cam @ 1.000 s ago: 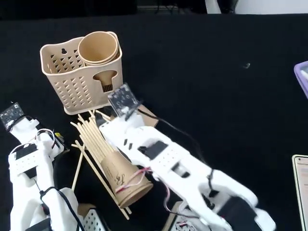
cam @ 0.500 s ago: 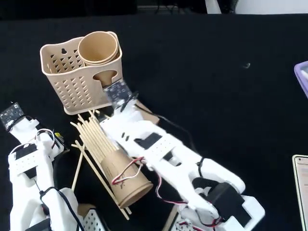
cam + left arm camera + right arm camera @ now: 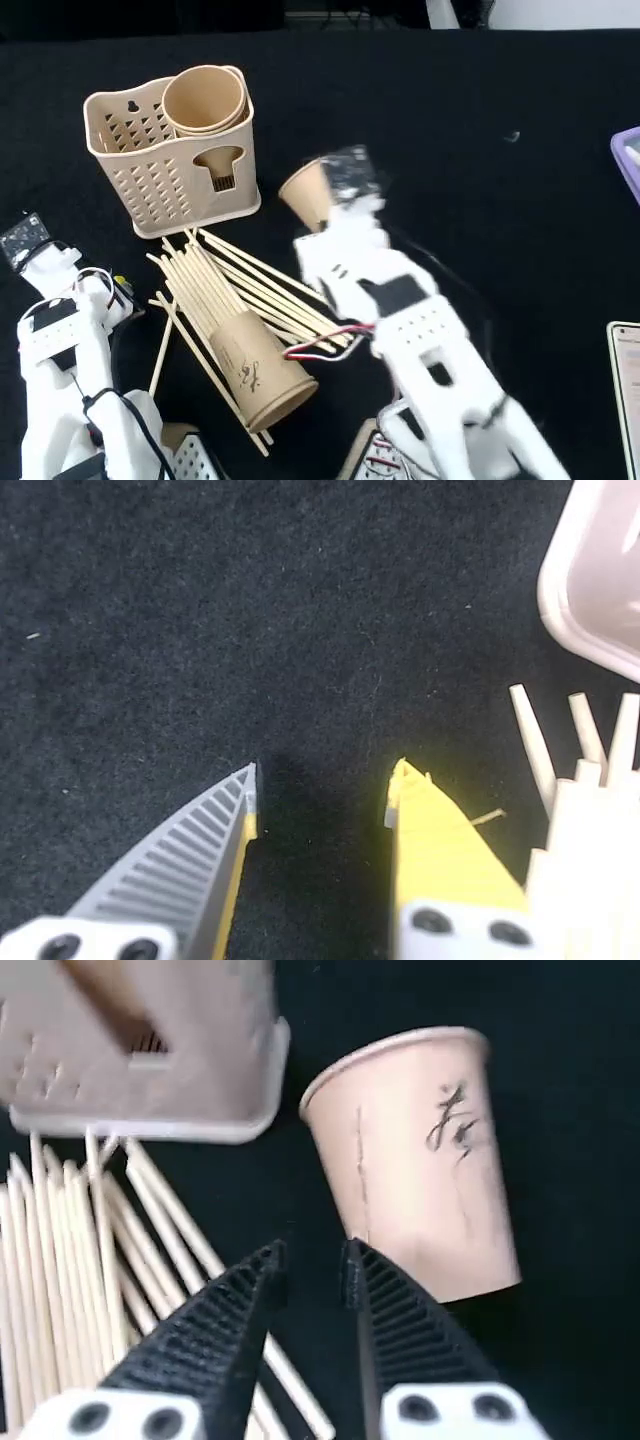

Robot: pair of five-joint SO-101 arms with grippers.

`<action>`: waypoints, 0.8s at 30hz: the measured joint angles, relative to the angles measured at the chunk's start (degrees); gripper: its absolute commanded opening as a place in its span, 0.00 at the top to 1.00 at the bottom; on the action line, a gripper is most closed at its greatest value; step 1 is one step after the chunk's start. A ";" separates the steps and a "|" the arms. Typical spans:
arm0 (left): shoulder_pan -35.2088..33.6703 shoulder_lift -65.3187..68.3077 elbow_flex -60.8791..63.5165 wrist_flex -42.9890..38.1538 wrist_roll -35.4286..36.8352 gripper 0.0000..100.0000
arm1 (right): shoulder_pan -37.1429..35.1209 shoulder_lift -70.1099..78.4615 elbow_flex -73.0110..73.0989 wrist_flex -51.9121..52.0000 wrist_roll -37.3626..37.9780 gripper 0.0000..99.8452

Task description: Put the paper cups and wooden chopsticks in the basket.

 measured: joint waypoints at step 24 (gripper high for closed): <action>0.00 0.00 0.00 0.00 0.00 0.78 | 14.51 43.96 -43.43 -12.04 0.44 0.90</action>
